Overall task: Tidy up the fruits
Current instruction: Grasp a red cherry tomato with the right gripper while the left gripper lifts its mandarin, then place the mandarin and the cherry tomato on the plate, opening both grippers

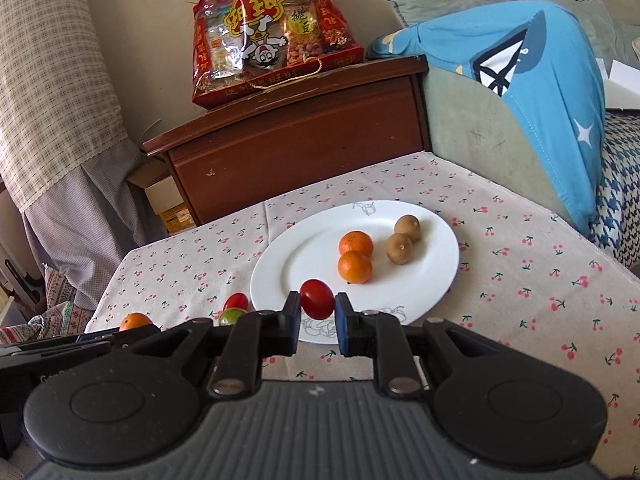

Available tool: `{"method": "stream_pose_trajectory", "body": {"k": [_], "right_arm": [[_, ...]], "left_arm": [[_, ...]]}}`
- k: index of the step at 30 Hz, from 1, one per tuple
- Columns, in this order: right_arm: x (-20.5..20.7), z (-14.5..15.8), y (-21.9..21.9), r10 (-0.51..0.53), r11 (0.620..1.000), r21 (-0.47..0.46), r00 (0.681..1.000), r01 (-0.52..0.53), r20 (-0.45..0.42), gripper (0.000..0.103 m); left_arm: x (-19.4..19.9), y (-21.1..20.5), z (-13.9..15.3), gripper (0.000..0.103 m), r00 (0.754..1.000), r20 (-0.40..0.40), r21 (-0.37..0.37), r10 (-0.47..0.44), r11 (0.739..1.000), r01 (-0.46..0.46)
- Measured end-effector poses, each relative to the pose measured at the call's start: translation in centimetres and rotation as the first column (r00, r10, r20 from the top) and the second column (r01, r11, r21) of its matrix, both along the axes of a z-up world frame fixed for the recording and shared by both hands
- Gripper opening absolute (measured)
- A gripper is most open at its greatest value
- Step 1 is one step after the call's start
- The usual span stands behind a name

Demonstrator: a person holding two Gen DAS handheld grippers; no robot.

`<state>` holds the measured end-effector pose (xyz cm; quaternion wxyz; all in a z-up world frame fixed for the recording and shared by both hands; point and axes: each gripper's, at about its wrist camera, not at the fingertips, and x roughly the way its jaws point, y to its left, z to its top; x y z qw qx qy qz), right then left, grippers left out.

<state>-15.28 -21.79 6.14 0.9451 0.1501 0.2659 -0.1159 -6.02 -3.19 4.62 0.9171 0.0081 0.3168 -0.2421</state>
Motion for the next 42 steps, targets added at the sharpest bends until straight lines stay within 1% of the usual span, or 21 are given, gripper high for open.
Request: {"method": "stream_pose_trajectory", "body": {"k": [3, 7, 13, 27, 29, 30, 32, 34, 36, 38, 40, 42], "right_arm": [[0.1, -0.1, -0.7, -0.031, 0.999, 0.015, 1.0, 0.031, 0.0, 0.018], [0.3, -0.6, -1.3, -0.051, 0.998, 0.037, 0.999, 0.051, -0.01, 0.018], [0.9, -1.2, -1.5, -0.052, 0.997, 0.055, 0.998, 0.053, -0.024, 0.018], [2.1, -2.4, -2.4, -0.079, 0.993, 0.086, 0.995, 0.083, -0.053, 0.018], [2.2, -2.6, -2.6, -0.086, 0.992, 0.091, 0.995, 0.091, -0.055, 0.019], [2.3, -2.7, -2.6, -0.092, 0.991, 0.092, 0.994, 0.097, -0.054, 0.022], [2.3, -2.7, -2.8, -0.098, 0.99, 0.097, 0.994, 0.103, -0.054, 0.022], [2.2, -2.7, -2.8, -0.1, 0.989, 0.103, 0.994, 0.105, -0.052, 0.022], [2.2, -2.6, -2.7, -0.098, 0.989, 0.103, 0.994, 0.103, -0.05, 0.023], [2.2, -2.7, -2.7, -0.098, 0.989, 0.104, 0.994, 0.103, -0.053, 0.025], [2.3, -2.7, -2.7, -0.099, 0.989, 0.108, 0.993, 0.104, -0.058, 0.03], [2.3, -2.7, -2.6, -0.097, 0.989, 0.106, 0.994, 0.103, -0.06, 0.031]], "left_arm": [[0.7, -0.6, 0.0, 0.026, 1.0, -0.021, -0.031, -0.013, 0.999, 0.012], [1.5, -1.6, -0.1, 0.026, 0.999, -0.021, -0.036, -0.031, 0.999, 0.03], [2.5, -3.4, 0.0, 0.026, 0.998, -0.018, -0.047, -0.065, 0.997, 0.064], [4.9, -6.8, -1.5, 0.026, 0.993, -0.051, -0.024, -0.11, 0.994, 0.109], [5.2, -7.2, -1.8, 0.026, 0.992, -0.054, -0.014, -0.114, 0.993, 0.114], [5.3, -7.4, -1.9, 0.026, 0.992, -0.055, -0.008, -0.112, 0.994, 0.112], [5.5, -7.5, -2.0, 0.028, 0.993, -0.05, -0.003, -0.107, 0.994, 0.107], [5.5, -7.6, -2.0, 0.032, 0.993, -0.046, -0.006, -0.106, 0.994, 0.106], [5.5, -7.6, -1.7, 0.046, 0.995, -0.039, -0.012, -0.095, 0.995, 0.095], [5.5, -7.4, -1.5, 0.048, 0.996, -0.029, -0.017, -0.087, 0.996, 0.087], [5.5, -7.2, -1.2, 0.049, 0.996, -0.024, -0.018, -0.08, 0.997, 0.08], [5.4, -7.0, -0.9, 0.05, 0.997, -0.021, -0.021, -0.072, 0.997, 0.072]]}}
